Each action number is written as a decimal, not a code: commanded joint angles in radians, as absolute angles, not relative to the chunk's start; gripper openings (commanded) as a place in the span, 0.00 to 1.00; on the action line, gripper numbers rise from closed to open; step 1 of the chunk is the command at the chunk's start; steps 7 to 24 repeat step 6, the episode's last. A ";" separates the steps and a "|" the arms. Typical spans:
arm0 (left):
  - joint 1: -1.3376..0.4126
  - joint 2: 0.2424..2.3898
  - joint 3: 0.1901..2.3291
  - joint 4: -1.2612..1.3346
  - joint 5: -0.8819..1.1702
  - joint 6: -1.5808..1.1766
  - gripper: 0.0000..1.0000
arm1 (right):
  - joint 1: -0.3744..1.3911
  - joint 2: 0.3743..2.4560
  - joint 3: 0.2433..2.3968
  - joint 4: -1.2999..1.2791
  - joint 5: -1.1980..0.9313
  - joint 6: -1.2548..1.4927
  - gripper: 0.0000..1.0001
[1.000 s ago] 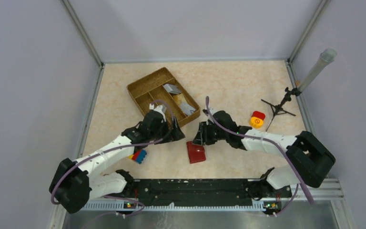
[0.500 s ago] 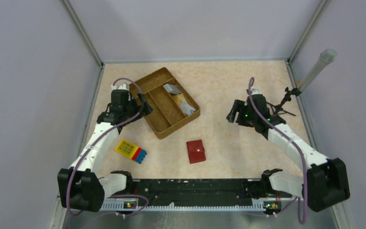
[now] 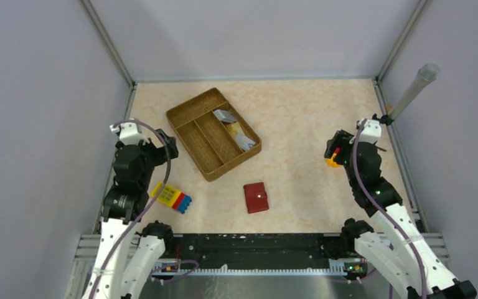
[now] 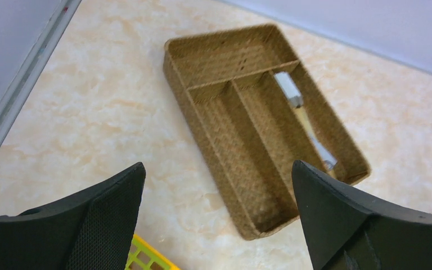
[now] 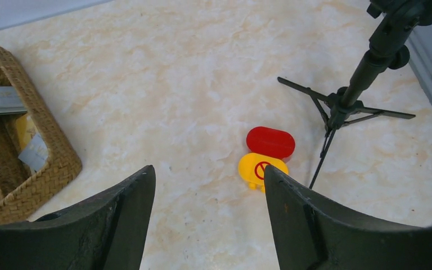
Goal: Put the credit cards into the card holder
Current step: Reset both arms
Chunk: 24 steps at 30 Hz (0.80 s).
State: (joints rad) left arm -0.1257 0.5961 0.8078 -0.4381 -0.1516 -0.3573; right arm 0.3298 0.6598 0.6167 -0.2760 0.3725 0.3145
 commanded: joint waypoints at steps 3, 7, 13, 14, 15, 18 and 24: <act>-0.127 0.583 0.770 -0.477 -0.186 -0.289 0.99 | 0.328 0.668 0.624 -0.236 0.412 0.273 0.70; -0.127 0.579 0.767 -0.457 -0.196 -0.277 0.99 | 0.329 0.675 0.624 -0.236 0.407 0.276 0.70; -0.127 0.579 0.767 -0.457 -0.196 -0.277 0.99 | 0.329 0.675 0.624 -0.236 0.407 0.276 0.70; -0.127 0.579 0.767 -0.457 -0.196 -0.277 0.99 | 0.329 0.675 0.624 -0.236 0.407 0.276 0.70; -0.127 0.579 0.767 -0.457 -0.196 -0.277 0.99 | 0.329 0.675 0.624 -0.236 0.407 0.276 0.70; -0.127 0.579 0.767 -0.457 -0.196 -0.277 0.99 | 0.329 0.675 0.624 -0.236 0.407 0.276 0.70; -0.127 0.579 0.767 -0.457 -0.196 -0.277 0.99 | 0.329 0.675 0.624 -0.236 0.407 0.276 0.70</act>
